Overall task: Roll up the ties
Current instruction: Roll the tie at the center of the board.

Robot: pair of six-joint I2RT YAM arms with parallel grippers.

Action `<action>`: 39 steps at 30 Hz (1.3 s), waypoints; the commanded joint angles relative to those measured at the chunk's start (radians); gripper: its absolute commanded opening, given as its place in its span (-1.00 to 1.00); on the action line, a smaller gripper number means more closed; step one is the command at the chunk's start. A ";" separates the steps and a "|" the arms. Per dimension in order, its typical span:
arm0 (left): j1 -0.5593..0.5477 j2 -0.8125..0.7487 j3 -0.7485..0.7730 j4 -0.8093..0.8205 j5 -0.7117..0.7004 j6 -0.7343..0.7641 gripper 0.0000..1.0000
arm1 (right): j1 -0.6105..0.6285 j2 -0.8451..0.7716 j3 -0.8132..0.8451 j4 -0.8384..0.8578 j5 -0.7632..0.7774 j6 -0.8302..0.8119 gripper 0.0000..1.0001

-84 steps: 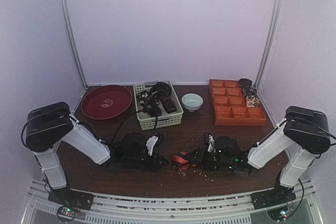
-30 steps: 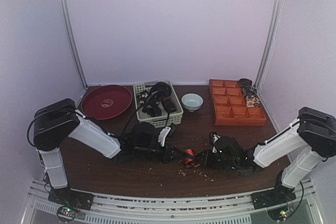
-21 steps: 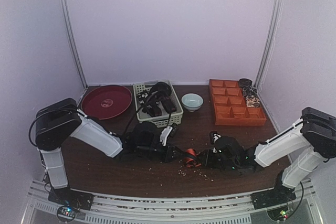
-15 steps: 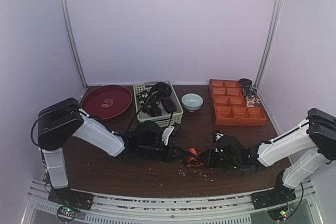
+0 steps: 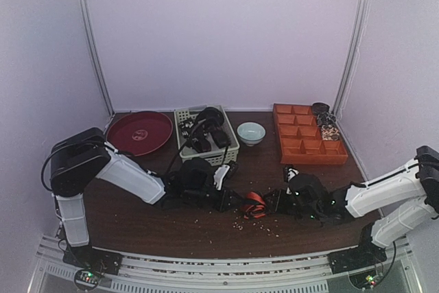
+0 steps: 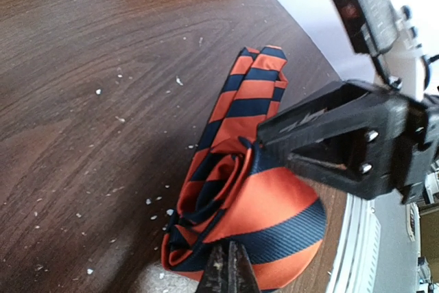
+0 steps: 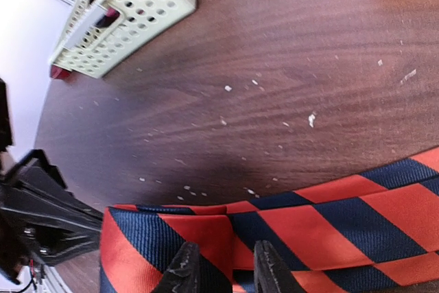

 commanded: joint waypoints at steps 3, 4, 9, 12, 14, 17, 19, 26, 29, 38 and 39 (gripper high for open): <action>-0.009 -0.009 -0.006 -0.045 -0.094 -0.003 -1.00 | 0.001 0.103 0.014 0.031 -0.016 0.013 -0.43; -0.009 -0.020 -0.023 -0.047 -0.117 -0.013 -1.00 | 0.002 0.118 0.017 0.041 -0.022 0.011 -0.44; -0.009 -0.067 -0.062 -0.114 -0.200 -0.026 -1.00 | 0.001 0.171 0.032 0.116 -0.083 -0.024 -0.45; -0.010 -0.090 -0.073 -0.143 -0.231 -0.024 -1.00 | 0.002 0.198 0.038 0.149 -0.105 -0.044 -0.45; -0.009 -0.108 -0.088 -0.144 -0.239 -0.028 -1.00 | 0.004 0.217 0.060 0.143 -0.128 -0.061 -0.46; -0.009 -0.135 -0.091 -0.198 -0.275 -0.035 -1.00 | 0.014 0.225 0.075 0.131 -0.131 -0.064 -0.46; -0.009 -0.166 -0.103 -0.230 -0.305 -0.041 -0.98 | 0.019 0.219 0.074 0.133 -0.129 -0.057 -0.47; -0.004 -0.256 -0.158 -0.292 -0.374 -0.055 -0.96 | 0.044 0.252 0.147 0.104 -0.145 -0.049 -0.47; 0.000 -0.268 -0.186 -0.296 -0.383 -0.056 -0.97 | 0.057 0.281 0.181 0.097 -0.152 -0.043 -0.47; 0.003 -0.280 -0.216 -0.346 -0.387 -0.073 -1.00 | 0.078 0.359 0.251 0.091 -0.162 -0.009 -0.47; 0.005 -0.294 -0.214 -0.372 -0.405 -0.074 -1.00 | 0.079 0.365 0.253 0.095 -0.164 -0.003 -0.47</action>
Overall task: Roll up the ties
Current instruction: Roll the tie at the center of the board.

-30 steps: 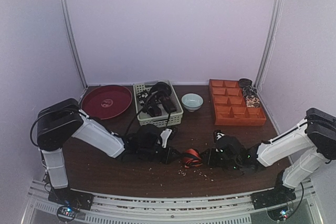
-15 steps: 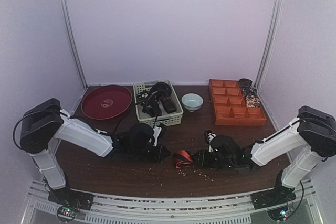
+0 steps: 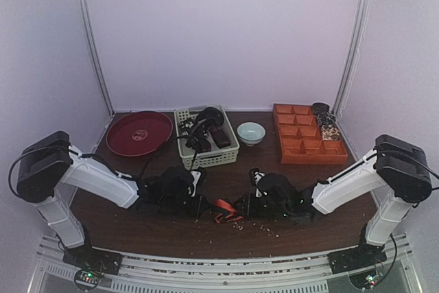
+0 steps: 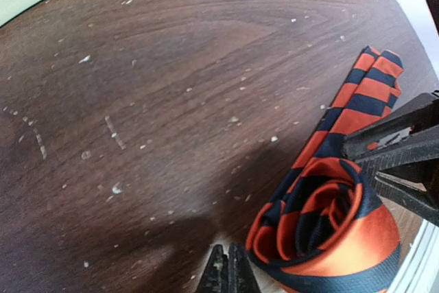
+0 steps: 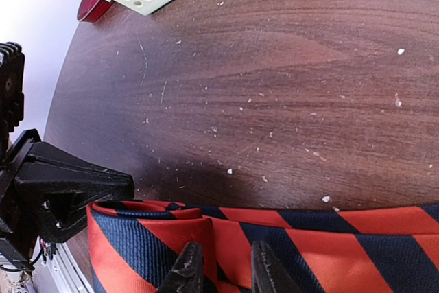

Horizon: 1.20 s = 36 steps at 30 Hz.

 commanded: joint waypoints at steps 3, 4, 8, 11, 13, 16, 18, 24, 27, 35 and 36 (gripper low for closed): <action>0.009 -0.077 0.006 -0.129 -0.084 -0.014 -1.00 | 0.008 0.033 0.020 -0.011 -0.018 0.049 -0.48; 0.008 -0.089 0.009 -0.149 -0.088 -0.015 -1.00 | 0.009 0.031 0.019 -0.011 -0.017 0.058 -0.48; 0.008 -0.160 -0.025 -0.134 -0.067 0.017 -0.94 | 0.009 0.010 0.003 -0.013 -0.001 0.084 -0.48; 0.008 -0.227 -0.062 -0.112 -0.063 0.045 -0.89 | 0.008 -0.001 0.005 -0.028 0.007 0.083 -0.47; 0.008 -0.262 -0.066 -0.103 -0.035 0.073 -0.82 | 0.009 -0.010 0.004 -0.036 0.006 0.087 -0.45; 0.008 -0.284 -0.047 -0.080 0.082 0.151 -0.70 | 0.009 -0.029 -0.004 -0.040 0.016 0.090 -0.44; 0.004 -0.286 -0.024 -0.092 0.122 0.193 -0.64 | 0.009 -0.034 -0.002 -0.053 0.023 0.087 -0.43; -0.027 -0.281 0.037 -0.130 0.093 0.344 -0.39 | 0.009 -0.007 0.020 -0.060 0.020 0.082 -0.44; -0.028 -0.252 0.073 -0.189 0.031 0.365 -0.32 | 0.008 -0.002 0.012 -0.050 0.016 0.089 -0.44; -0.021 -0.237 -0.007 -0.136 0.071 0.253 -0.37 | 0.009 -0.096 -0.028 -0.037 0.019 0.066 -0.33; -0.010 -0.237 -0.027 -0.116 0.095 0.231 -0.37 | 0.010 -0.102 -0.035 -0.016 0.001 0.066 -0.30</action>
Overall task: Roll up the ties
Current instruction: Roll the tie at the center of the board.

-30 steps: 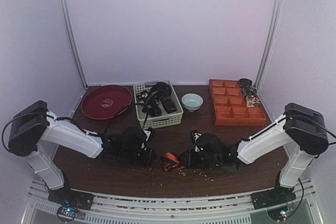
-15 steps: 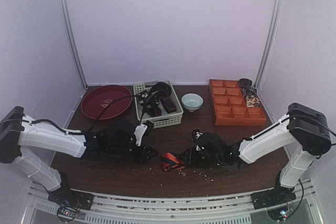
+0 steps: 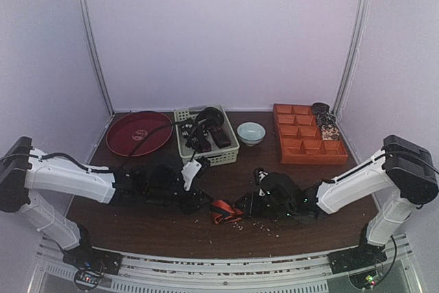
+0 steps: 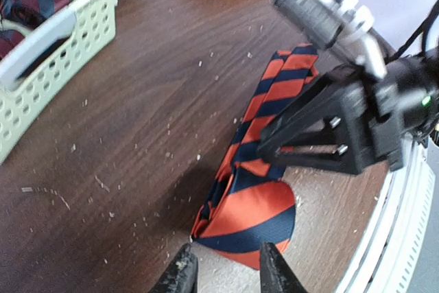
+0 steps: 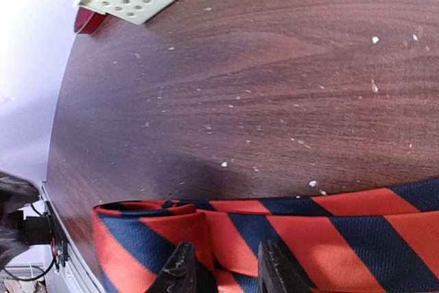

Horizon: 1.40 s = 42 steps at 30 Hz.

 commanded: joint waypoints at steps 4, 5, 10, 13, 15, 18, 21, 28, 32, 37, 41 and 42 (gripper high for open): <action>0.059 0.022 -0.143 0.152 0.134 -0.123 -0.45 | 0.021 -0.037 -0.031 0.097 -0.062 0.001 -0.18; 0.061 0.028 -0.149 0.152 0.135 -0.131 -0.49 | 0.025 -0.025 -0.027 0.105 -0.068 0.004 -0.15; 0.061 0.083 -0.183 0.234 0.181 -0.159 -0.74 | 0.029 0.034 -0.020 0.137 -0.079 0.031 -0.08; 0.061 0.122 -0.198 0.313 0.212 -0.181 -0.81 | 0.031 0.055 -0.021 0.168 -0.092 0.052 -0.07; 0.061 0.160 -0.196 0.350 0.225 -0.192 -0.83 | 0.037 0.066 -0.023 0.192 -0.096 0.072 -0.07; 0.061 0.209 -0.188 0.392 0.244 -0.205 -0.85 | 0.047 0.086 -0.026 0.242 -0.105 0.107 -0.10; 0.060 0.240 -0.191 0.432 0.264 -0.226 -0.88 | 0.054 0.102 -0.045 0.329 -0.109 0.158 -0.13; 0.061 0.272 -0.202 0.490 0.260 -0.256 -0.94 | 0.084 0.135 -0.068 0.456 -0.076 0.260 -0.23; 0.060 0.286 -0.205 0.518 0.274 -0.272 -0.98 | 0.100 0.175 -0.086 0.580 -0.067 0.322 -0.28; 0.060 0.244 -0.224 0.474 0.248 -0.291 -0.99 | 0.090 0.168 -0.107 0.572 -0.017 0.313 -0.29; 0.060 0.188 -0.243 0.409 0.200 -0.318 -0.96 | 0.086 0.133 -0.108 0.493 0.008 0.265 -0.28; 0.060 0.174 -0.247 0.389 0.181 -0.323 -0.96 | 0.086 0.122 -0.106 0.466 0.011 0.252 -0.28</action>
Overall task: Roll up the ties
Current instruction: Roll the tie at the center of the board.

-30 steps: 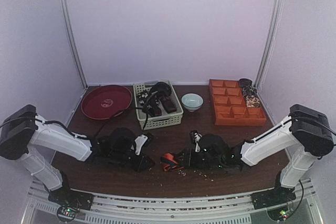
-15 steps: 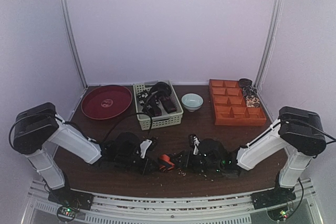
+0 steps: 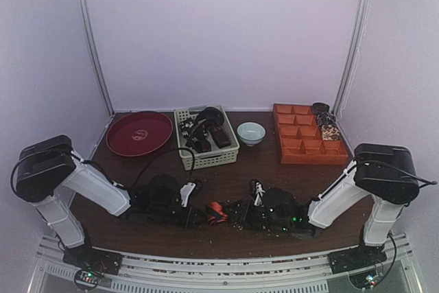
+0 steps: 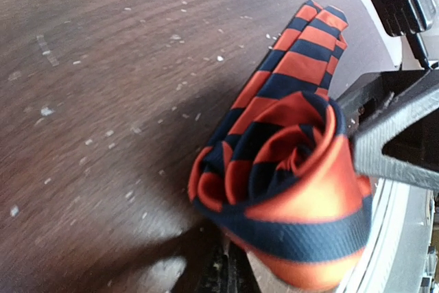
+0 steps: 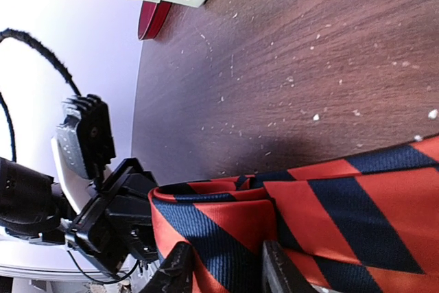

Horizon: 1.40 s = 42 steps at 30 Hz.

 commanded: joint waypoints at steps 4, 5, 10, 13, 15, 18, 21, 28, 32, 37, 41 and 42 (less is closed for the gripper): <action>0.014 -0.102 -0.023 -0.119 -0.128 -0.034 -0.94 | -0.002 -0.062 -0.004 -0.135 0.049 -0.069 -0.26; 0.021 -0.101 -0.020 -0.130 -0.133 -0.031 -0.94 | -0.002 -0.059 -0.003 -0.137 0.046 -0.072 -0.26; 0.032 -0.057 0.005 -0.097 -0.110 0.016 -0.94 | -0.002 -0.034 0.011 -0.130 0.020 -0.081 -0.28; 0.032 -0.011 0.029 -0.043 -0.051 0.055 -0.95 | -0.002 -0.039 0.021 -0.154 0.030 -0.097 -0.28; 0.032 0.012 0.042 -0.008 -0.011 0.065 -0.96 | -0.004 -0.046 0.024 -0.180 0.046 -0.111 -0.28; 0.032 0.030 0.052 0.047 0.038 0.070 -0.96 | -0.013 -0.053 0.020 -0.194 0.050 -0.126 -0.29; 0.031 0.039 0.066 0.061 0.073 0.068 -0.98 | -0.024 -0.057 0.010 -0.196 0.051 -0.135 -0.29; 0.031 0.049 0.086 0.104 0.116 0.047 -1.00 | -0.060 -0.083 -0.008 -0.208 0.051 -0.173 -0.24; 0.031 0.066 0.110 0.088 0.118 0.042 -1.00 | -0.075 -0.104 -0.020 -0.230 0.061 -0.191 -0.24; 0.031 0.079 0.143 0.054 0.106 0.049 -1.00 | -0.080 -0.131 -0.036 -0.261 0.079 -0.211 -0.31; 0.031 0.091 0.169 0.039 0.109 0.051 -1.00 | -0.088 -0.189 -0.044 -0.333 0.114 -0.245 -0.29; 0.031 0.094 0.175 0.033 0.107 0.051 -1.00 | -0.089 -0.206 -0.040 -0.359 0.122 -0.260 -0.24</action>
